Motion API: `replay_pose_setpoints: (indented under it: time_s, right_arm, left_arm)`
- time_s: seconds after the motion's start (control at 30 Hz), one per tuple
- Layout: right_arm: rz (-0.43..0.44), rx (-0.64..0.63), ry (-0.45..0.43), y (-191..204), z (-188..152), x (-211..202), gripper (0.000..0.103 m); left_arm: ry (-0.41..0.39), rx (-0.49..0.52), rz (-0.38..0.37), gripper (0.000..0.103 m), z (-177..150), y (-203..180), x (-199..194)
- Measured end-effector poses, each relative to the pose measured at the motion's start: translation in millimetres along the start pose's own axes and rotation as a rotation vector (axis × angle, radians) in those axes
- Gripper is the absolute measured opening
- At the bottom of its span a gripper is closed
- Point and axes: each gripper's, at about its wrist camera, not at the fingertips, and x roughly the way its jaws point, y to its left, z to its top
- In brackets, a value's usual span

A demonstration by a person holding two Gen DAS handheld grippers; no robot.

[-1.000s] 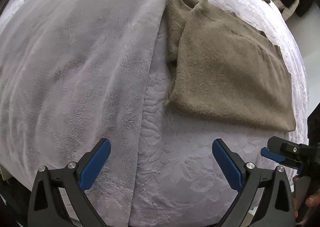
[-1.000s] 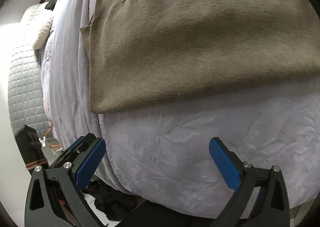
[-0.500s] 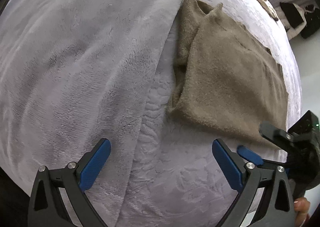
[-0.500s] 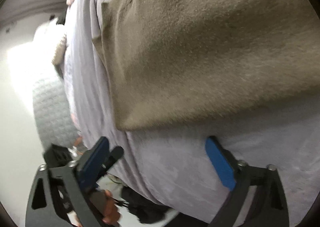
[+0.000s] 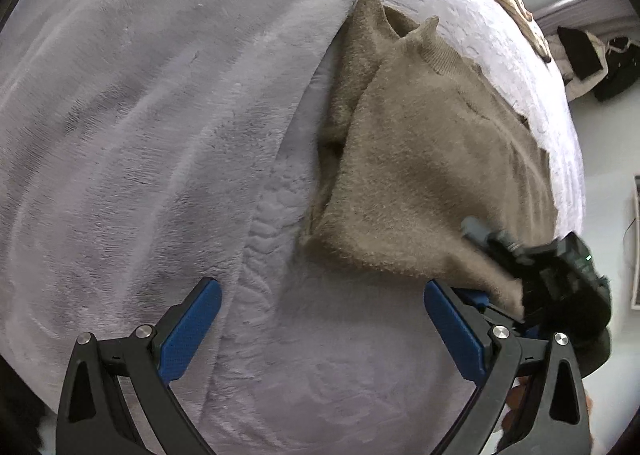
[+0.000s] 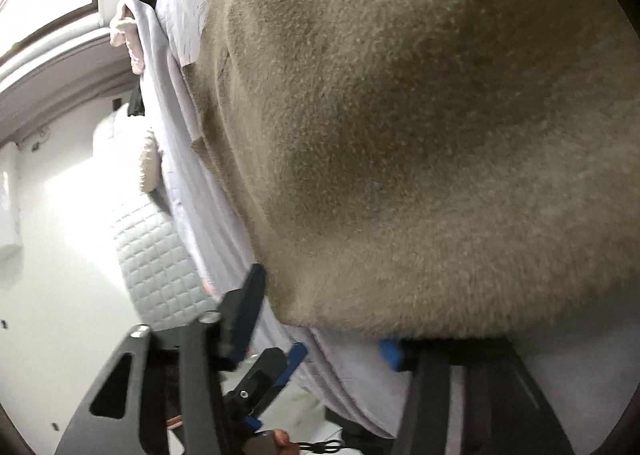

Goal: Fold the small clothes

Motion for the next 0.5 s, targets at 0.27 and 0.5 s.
replay_pose_setpoints:
  time_s: [0.27,0.5]
  right_arm:
    - [0.123,-0.019,-0.022,11.5,4.9,-6.5,0.012]
    - [0.16,-0.044,-0.001,31.0,8.1,-2.3,0.012]
  left_arm:
    - [0.015,-0.16,-0.219,0.102,4.7,5.8,12.2]
    - [0.009,-0.21,-0.404,0.102,13.4,-20.6,31.5]
